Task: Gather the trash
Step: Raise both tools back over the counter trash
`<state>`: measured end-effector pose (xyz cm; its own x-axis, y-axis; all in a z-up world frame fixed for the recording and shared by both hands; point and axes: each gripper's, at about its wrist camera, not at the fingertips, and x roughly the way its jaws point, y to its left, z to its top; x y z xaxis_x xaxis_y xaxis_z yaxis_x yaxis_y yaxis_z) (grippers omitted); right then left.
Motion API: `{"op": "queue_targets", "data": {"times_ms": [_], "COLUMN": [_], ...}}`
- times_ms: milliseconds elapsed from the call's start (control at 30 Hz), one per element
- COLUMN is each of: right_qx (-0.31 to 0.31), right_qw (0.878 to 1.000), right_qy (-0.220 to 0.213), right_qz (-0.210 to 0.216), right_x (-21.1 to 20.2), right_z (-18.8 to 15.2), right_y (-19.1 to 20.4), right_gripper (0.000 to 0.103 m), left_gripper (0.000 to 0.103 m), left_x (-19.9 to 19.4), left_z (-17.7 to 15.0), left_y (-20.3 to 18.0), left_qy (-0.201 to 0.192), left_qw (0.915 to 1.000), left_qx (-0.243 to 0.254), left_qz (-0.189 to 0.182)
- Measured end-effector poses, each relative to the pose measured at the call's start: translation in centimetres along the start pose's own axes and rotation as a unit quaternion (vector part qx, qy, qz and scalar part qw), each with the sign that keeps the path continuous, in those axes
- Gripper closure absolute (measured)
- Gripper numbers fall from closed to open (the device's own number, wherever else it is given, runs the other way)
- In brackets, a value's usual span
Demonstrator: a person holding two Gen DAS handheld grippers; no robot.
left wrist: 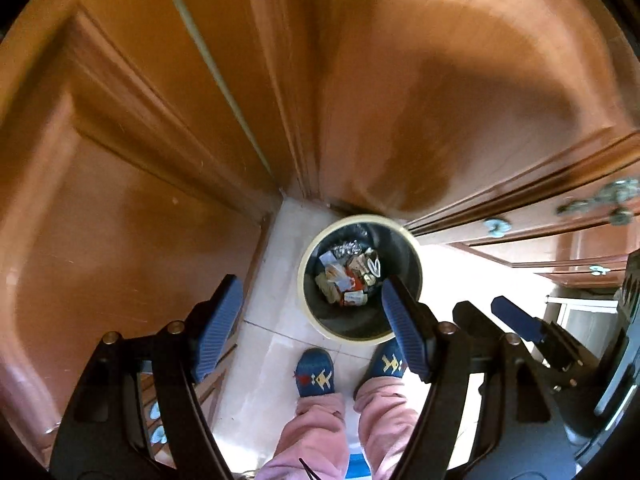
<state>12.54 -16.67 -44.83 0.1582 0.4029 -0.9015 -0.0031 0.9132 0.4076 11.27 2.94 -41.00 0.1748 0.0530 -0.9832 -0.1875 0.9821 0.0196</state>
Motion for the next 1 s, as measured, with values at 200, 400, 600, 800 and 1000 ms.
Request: {"op": "queue_targets", "data": {"times_ms": [200, 400, 600, 800, 1000], "right_qx": [0.000, -0.022, -0.030, -0.044, -0.058], "right_qw": [1.000, 0.998, 0.992, 0.981, 0.965], "right_qy": [-0.027, -0.065, -0.126, -0.186, -0.252], "right_qz": [0.013, 0.013, -0.006, -0.028, -0.050], "right_x": [-6.8, -15.0, -24.1, -32.0, -38.1], "right_z": [-1.1, -2.5, -3.8, -4.4, -5.0], "right_y": [1.7, 4.3, 6.7, 9.0, 11.3], "right_gripper": [0.045, 0.045, 0.045, 0.045, 0.044], "left_gripper": [0.033, 0.033, 0.033, 0.033, 0.033], "left_x": [-7.1, -14.0, -21.6, -29.6, -35.4], "left_z": [0.6, 1.3, 2.2, 3.3, 3.8], "left_y": [-1.2, -3.1, -4.1, -5.0, -4.7], "left_qy": [-0.015, -0.023, -0.069, -0.134, -0.195], "left_qw": [0.9997, 0.9978, 0.9924, 0.9814, 0.9670], "left_qx": [0.012, 0.047, 0.071, 0.095, 0.121], "left_qz": [-0.018, -0.042, -0.073, -0.099, -0.110]}}
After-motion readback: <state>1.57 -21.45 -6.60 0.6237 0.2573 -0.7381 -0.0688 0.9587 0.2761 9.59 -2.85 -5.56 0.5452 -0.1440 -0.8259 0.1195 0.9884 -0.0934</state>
